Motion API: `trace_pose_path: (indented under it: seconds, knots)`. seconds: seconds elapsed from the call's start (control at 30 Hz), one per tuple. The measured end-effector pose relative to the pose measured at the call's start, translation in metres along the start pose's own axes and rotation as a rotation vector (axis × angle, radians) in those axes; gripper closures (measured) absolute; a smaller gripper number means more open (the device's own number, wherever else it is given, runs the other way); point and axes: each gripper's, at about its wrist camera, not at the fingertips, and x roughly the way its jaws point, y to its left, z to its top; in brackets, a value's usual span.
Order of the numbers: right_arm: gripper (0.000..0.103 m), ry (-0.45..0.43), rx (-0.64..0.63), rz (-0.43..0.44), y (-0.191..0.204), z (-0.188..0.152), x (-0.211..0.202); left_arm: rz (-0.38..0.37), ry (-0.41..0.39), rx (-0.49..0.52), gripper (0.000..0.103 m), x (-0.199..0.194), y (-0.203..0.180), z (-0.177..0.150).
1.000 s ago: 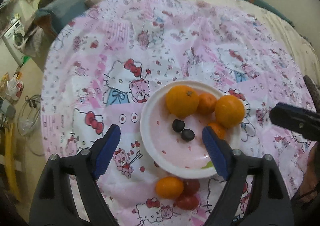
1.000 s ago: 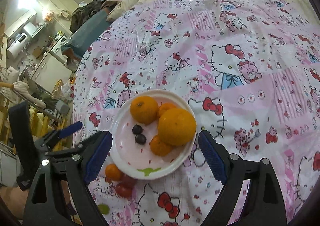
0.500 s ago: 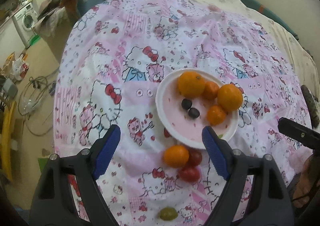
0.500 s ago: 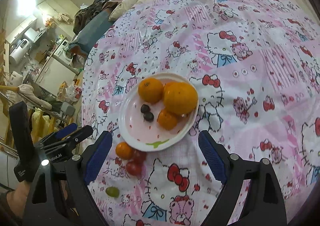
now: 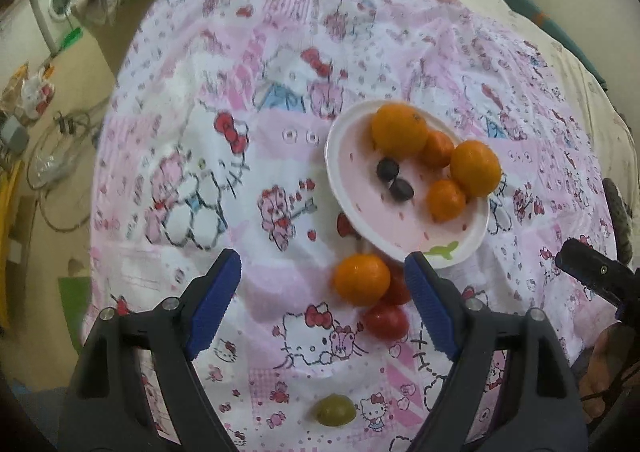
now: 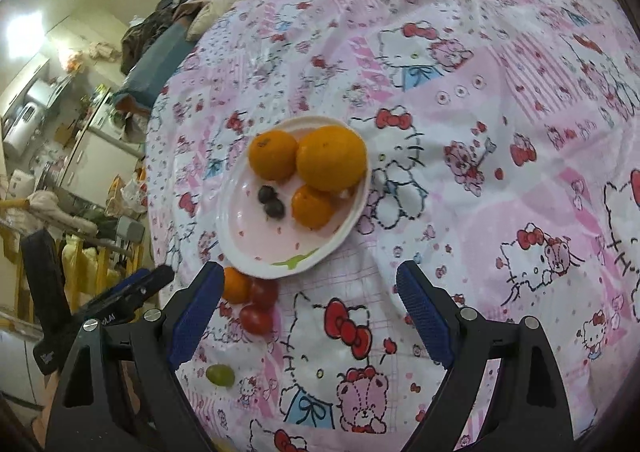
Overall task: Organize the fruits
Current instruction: 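Grasp the loose tangerine beside the plate with the left gripper, then grasp a red cherry tomato with the right gripper while the left gripper holds the tangerine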
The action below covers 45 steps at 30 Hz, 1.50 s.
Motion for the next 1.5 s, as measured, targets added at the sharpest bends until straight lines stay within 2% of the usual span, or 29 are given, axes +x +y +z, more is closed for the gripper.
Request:
trace_pose_path:
  seconds: [0.27, 0.33, 0.37, 0.4, 0.53, 0.57, 0.6, 0.67, 0.73, 0.9, 1.2, 1.33, 1.5]
  knots:
    - [0.013, 0.002, 0.02, -0.009, -0.004, 0.003, 0.004, -0.048, 0.111, 0.009, 0.023, 0.039, -0.015, -0.006]
    - [0.013, 0.002, 0.017, -0.01, -0.004, 0.003, 0.003, -0.072, 0.137, 0.004, 0.031, 0.048, -0.018, -0.006]
    - [0.013, 0.001, 0.014, -0.014, -0.004, 0.003, 0.003, -0.086, 0.15, 0.0, 0.039, 0.052, -0.019, -0.006]
    - [0.013, 0.0, 0.014, -0.02, -0.005, 0.002, 0.003, -0.106, 0.166, -0.007, 0.043, 0.056, -0.019, -0.006]
    - [0.013, 0.009, 0.036, -0.02, -0.012, 0.003, 0.004, -0.127, 0.189, -0.051, 0.043, 0.064, -0.016, -0.005]
    - [0.013, 0.009, 0.043, -0.017, -0.013, 0.003, 0.004, -0.127, 0.193, -0.059, 0.048, 0.066, -0.015, -0.005]
    - [0.013, 0.008, 0.047, -0.015, -0.014, 0.003, 0.003, -0.131, 0.203, -0.068, 0.06, 0.067, -0.013, -0.005]
    - [0.013, 0.006, 0.05, -0.01, -0.014, 0.004, 0.002, -0.137, 0.235, -0.1, 0.064, 0.071, -0.007, -0.006]
    - [0.013, 0.007, 0.05, -0.007, -0.014, 0.004, 0.002, -0.151, 0.238, -0.122, 0.065, 0.07, -0.004, -0.007]
    - [0.013, 0.012, 0.034, -0.002, -0.009, 0.003, 0.004, -0.115, 0.214, -0.06, 0.066, 0.059, -0.011, -0.007]
    - [0.013, 0.047, 0.014, -0.007, -0.003, -0.002, 0.015, -0.082, 0.11, -0.044, 0.066, 0.02, -0.001, 0.002]
    - [0.013, 0.085, -0.029, -0.001, 0.01, -0.006, 0.028, -0.057, 0.075, -0.049, 0.066, 0.005, 0.011, 0.004]
    - [0.013, 0.163, -0.042, 0.065, 0.021, -0.01, 0.047, -0.058, 0.06, -0.071, 0.066, -0.004, 0.022, 0.004]
